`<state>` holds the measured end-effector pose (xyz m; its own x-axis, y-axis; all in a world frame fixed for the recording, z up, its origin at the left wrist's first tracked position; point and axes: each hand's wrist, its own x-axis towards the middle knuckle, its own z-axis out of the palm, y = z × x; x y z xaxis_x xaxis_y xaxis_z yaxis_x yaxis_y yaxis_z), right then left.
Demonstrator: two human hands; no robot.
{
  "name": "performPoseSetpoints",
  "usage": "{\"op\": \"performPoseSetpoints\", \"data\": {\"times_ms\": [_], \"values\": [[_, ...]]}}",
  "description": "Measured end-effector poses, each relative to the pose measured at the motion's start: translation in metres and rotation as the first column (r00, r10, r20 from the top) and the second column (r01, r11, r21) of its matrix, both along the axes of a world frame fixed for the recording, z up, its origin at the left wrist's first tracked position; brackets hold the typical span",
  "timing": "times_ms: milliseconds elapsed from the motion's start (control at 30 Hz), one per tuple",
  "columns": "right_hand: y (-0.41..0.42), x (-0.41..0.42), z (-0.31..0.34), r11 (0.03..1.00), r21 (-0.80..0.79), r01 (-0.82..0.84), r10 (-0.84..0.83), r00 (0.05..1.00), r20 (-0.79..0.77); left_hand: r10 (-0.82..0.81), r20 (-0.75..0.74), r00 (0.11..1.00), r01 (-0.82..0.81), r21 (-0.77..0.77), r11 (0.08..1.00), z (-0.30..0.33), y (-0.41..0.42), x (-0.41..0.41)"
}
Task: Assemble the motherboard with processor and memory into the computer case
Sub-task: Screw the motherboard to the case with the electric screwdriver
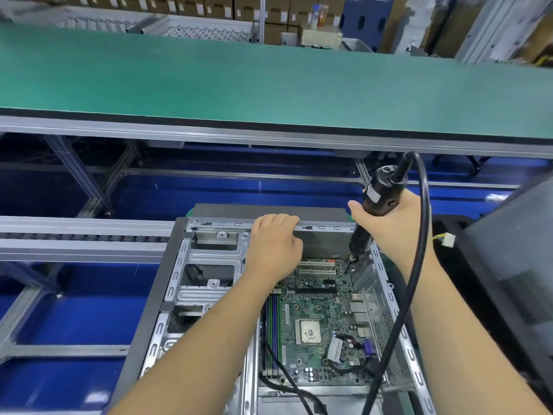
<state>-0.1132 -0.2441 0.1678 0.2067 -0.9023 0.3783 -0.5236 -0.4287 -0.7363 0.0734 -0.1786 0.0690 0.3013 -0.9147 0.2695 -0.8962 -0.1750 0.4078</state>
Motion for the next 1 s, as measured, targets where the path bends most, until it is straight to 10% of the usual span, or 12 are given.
{"op": "performPoseSetpoints", "data": {"times_ms": [1000], "values": [[-0.0046, 0.0035, -0.0055, 0.998, 0.070, -0.007, 0.012, 0.997, -0.073, 0.002, -0.016, 1.000, -0.003, -0.018, 1.000, -0.0008, -0.0014, 0.0001]]}}
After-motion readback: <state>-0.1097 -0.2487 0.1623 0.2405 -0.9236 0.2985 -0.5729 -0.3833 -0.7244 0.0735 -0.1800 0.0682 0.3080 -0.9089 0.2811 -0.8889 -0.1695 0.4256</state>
